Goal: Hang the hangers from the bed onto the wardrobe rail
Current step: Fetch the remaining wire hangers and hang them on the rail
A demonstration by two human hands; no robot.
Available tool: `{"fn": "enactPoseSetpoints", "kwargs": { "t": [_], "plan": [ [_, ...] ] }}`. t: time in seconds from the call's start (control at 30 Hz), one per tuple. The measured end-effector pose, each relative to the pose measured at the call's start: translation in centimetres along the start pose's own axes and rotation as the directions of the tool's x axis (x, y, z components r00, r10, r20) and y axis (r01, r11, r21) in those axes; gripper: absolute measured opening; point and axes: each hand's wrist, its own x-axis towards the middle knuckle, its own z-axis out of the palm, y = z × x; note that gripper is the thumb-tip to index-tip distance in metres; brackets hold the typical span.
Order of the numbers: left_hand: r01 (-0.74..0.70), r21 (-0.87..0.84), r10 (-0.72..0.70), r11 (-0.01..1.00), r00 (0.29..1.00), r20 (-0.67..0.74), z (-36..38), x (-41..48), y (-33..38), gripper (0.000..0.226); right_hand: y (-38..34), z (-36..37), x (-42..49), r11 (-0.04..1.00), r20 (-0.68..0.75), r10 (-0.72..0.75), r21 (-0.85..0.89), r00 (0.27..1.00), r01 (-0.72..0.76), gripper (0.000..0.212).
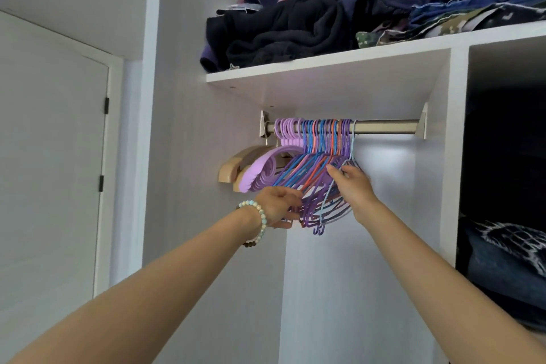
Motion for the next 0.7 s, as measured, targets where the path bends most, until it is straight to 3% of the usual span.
{"fn": "enactPoseSetpoints", "kwargs": {
  "t": [0.17,0.4,0.5,0.7],
  "plan": [
    [-0.047,0.016,0.048,0.999,0.992,-0.119,-5.1,-3.5,-0.4,0.020,-3.6,2.9,-2.8,0.988,-0.004,-0.149,-0.029,0.989,0.149,0.043],
    [-0.141,0.130,0.179,0.982,0.916,-0.360,-17.1,-11.9,-3.1,0.016,-9.7,13.7,-10.0,0.941,0.208,-0.338,0.084,0.918,0.328,0.047],
    [-0.099,0.253,0.213,0.962,0.852,-0.478,-23.5,-16.9,-4.9,0.023,-12.0,19.1,-14.5,0.919,0.332,-0.394,0.142,0.857,0.367,0.050],
    [0.114,0.357,0.186,0.927,0.685,-0.704,-35.0,-29.7,-9.5,0.051,-15.3,30.9,-25.5,0.905,0.626,-0.420,0.242,0.657,0.349,0.059]
  ]
}}
